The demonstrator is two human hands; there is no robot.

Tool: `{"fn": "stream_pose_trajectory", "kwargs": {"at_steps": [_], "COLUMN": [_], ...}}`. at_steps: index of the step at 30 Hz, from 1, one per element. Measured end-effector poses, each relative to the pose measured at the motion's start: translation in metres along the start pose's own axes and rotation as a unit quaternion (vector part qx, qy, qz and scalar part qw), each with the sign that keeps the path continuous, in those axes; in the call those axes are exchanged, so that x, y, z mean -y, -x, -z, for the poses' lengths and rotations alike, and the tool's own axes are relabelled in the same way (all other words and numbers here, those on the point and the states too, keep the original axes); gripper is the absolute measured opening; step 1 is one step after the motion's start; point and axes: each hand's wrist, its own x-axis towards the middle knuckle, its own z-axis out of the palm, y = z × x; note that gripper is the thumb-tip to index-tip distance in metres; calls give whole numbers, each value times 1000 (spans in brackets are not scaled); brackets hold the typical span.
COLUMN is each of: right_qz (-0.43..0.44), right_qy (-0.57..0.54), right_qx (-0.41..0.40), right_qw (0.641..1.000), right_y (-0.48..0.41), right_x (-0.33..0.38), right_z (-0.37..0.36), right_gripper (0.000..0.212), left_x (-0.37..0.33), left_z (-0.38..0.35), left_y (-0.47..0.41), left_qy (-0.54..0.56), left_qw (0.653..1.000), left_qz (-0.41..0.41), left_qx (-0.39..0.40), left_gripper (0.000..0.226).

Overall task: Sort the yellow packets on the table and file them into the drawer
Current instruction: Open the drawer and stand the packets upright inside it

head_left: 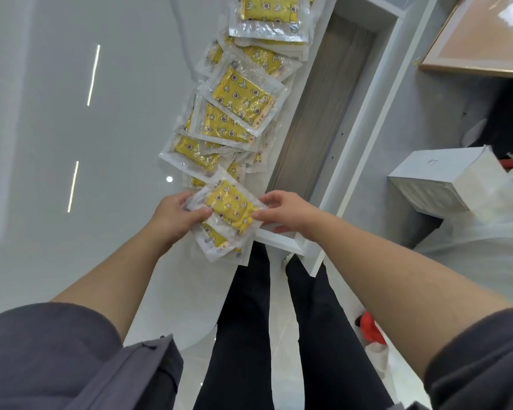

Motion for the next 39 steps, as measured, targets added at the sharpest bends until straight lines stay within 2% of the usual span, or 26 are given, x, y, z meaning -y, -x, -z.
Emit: {"fn": "stream_pose_trajectory", "kwargs": {"at_steps": [4,6,9,11,12,14,15,16,18,19,22,25,27,30,32,35,39], "right_qz": [12,13,26,27,26,20,17,16,15,16,10,6,6,10,16,24,33], "right_qy": [21,61,103,108,112,119,122,126,129,126,112,108,103,91,82,64,29], "right_qx": [61,95,67,42,34,28,26,24,20,19,24,23,21,12,3,-14,-19], "right_qw": [998,994,992,993,993,992,992,992,991,992,993,994,994,996,997,998,999], "right_y": [1,2,4,9,12,17,19,21,23,23,23,23,24,27,28,32,32], "right_x": [7,11,13,11,10,6,5,3,0,0,0,2,3,7,10,15,19], "right_z": [20,23,28,34,38,47,52,56,63,65,68,68,67,67,67,66,64], "right_gripper": [46,42,25,17,18,19,17,15,15,14,11,12,12,13,14,15,12], "left_x": [-7,-12,-13,-10,-7,5,12,19,29,33,39,43,43,32,16,-14,-53], "left_z": [-17,-30,-52,-65,-69,-72,-73,-74,-81,-86,-97,-96,-92,-82,-68,-39,-3], "left_y": [10,12,15,17,19,21,24,24,28,28,22,12,10,11,11,8,-4], "left_qy": [-38,-17,37,69,49,-63,-128,-184,-256,-283,-311,-277,-235,-140,-90,-11,4], "left_qw": [996,997,998,997,996,977,960,945,924,916,899,905,923,965,981,994,997], "left_qz": [-14,-19,-7,14,23,32,47,73,129,143,160,191,187,98,38,-6,-43], "left_qx": [75,77,46,-14,-70,-199,-243,-260,-253,-247,-263,-261,-239,-199,-170,-107,-69], "left_gripper": [23,20,6,18,22,20,24,38,71,80,86,76,56,27,18,19,28]}}
